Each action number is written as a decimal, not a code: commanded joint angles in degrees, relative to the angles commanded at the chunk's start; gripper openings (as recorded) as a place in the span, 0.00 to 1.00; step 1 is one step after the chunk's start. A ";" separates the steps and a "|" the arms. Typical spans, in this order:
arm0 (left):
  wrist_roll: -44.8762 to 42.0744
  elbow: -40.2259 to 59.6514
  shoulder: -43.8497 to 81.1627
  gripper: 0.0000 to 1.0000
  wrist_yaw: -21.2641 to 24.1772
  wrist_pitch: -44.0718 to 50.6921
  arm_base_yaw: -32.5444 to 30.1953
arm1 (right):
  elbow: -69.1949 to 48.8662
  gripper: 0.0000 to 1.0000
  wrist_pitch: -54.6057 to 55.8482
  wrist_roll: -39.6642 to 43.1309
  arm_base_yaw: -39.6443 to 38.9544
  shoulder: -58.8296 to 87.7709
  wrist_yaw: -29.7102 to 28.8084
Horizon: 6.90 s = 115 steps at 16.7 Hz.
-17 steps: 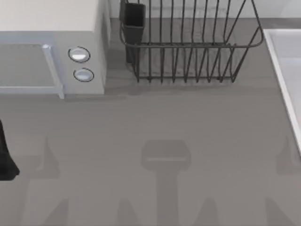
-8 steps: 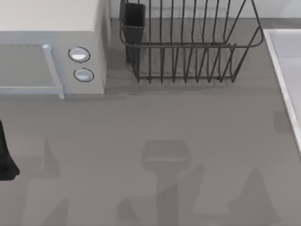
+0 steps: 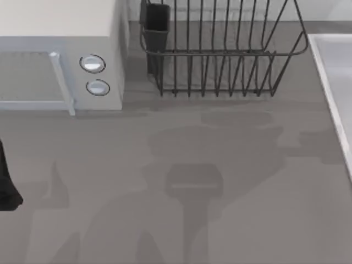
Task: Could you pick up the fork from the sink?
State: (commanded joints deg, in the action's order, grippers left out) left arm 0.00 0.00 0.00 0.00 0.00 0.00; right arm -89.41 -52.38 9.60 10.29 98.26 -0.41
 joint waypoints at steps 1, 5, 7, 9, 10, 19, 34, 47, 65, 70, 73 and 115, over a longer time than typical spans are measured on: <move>0.00 0.00 0.00 1.00 0.00 0.00 0.00 | -5.20 1.00 -3.00 0.55 0.61 5.66 -0.01; 0.00 0.00 0.00 1.00 0.00 0.00 0.00 | -23.58 1.00 -13.75 2.50 2.82 25.79 -0.01; 0.00 0.00 0.00 1.00 0.00 0.00 0.00 | -30.86 1.00 -18.07 3.29 3.71 33.80 -0.01; 0.00 0.00 0.00 1.00 0.00 0.00 0.00 | -36.50 1.00 -21.44 3.90 4.42 40.02 0.00; 0.00 0.00 0.00 1.00 0.00 0.00 0.00 | -38.59 1.00 -22.70 4.13 4.69 42.33 0.01; 0.00 0.00 0.00 1.00 0.00 0.00 0.00 | -41.62 1.00 -24.42 4.45 4.79 46.05 0.02; 0.00 0.00 0.00 1.00 0.00 0.00 0.00 | -26.23 1.00 0.74 4.35 5.05 55.74 -0.11; 0.00 0.00 0.00 1.00 0.00 0.00 0.00 | -26.23 0.10 0.74 4.35 5.05 55.74 -0.11; 0.00 0.00 0.00 1.00 0.00 0.00 0.00 | -39.90 0.00 -17.00 3.93 4.98 50.11 0.58; 0.00 0.00 0.00 1.00 0.00 0.00 0.00 | -48.74 0.00 -28.23 3.95 4.97 46.95 0.61; 0.00 0.00 0.00 1.00 0.00 0.00 0.00 | -49.12 0.00 -28.65 3.95 4.97 46.75 0.62; 0.00 0.00 0.00 1.00 0.00 0.00 0.00 | 24.08 0.08 -0.81 -34.65 -34.58 3.89 0.39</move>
State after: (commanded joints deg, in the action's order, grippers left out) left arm 0.00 0.00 0.00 0.00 0.00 0.00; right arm -65.33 -53.18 -25.06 -24.29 102.15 -0.02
